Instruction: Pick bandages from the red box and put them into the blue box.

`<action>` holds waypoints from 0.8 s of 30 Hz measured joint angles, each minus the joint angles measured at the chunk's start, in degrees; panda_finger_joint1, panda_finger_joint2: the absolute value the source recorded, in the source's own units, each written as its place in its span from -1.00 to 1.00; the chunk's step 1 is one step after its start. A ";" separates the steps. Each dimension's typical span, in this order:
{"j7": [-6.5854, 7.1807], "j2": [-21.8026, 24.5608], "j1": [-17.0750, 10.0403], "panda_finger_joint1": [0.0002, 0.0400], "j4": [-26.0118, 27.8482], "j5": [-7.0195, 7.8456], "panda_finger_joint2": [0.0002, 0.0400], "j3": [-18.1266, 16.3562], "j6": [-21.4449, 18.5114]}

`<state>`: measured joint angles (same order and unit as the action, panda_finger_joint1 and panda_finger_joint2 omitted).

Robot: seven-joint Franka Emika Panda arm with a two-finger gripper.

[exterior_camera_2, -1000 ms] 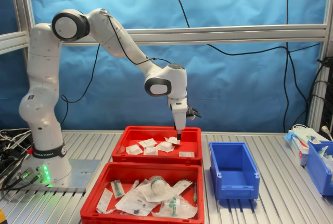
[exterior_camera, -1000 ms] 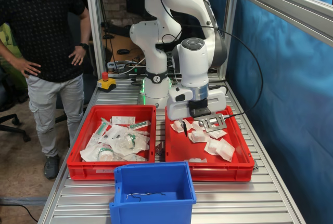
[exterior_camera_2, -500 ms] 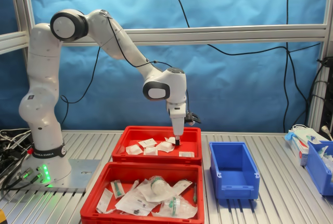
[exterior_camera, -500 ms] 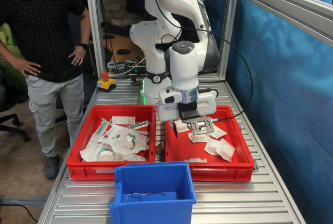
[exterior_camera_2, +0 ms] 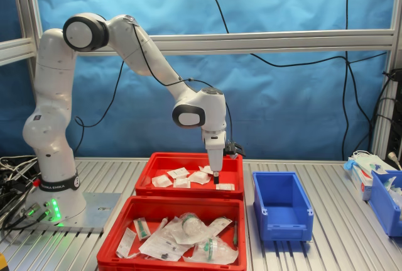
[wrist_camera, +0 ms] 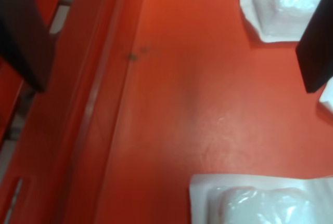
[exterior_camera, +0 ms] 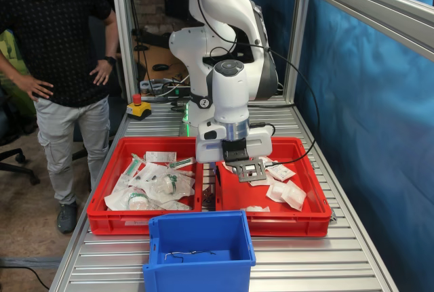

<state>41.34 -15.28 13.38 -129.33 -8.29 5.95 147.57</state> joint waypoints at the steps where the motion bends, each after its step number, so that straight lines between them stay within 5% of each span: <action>1: 0.00 -0.16 0.00 1.00 -0.01 0.00 1.00 0.08 0.14; 24: 0.00 -1.25 1.87 1.00 -0.16 0.00 1.00 0.30 1.10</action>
<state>41.34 -16.53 15.24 -129.49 -8.29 6.24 148.67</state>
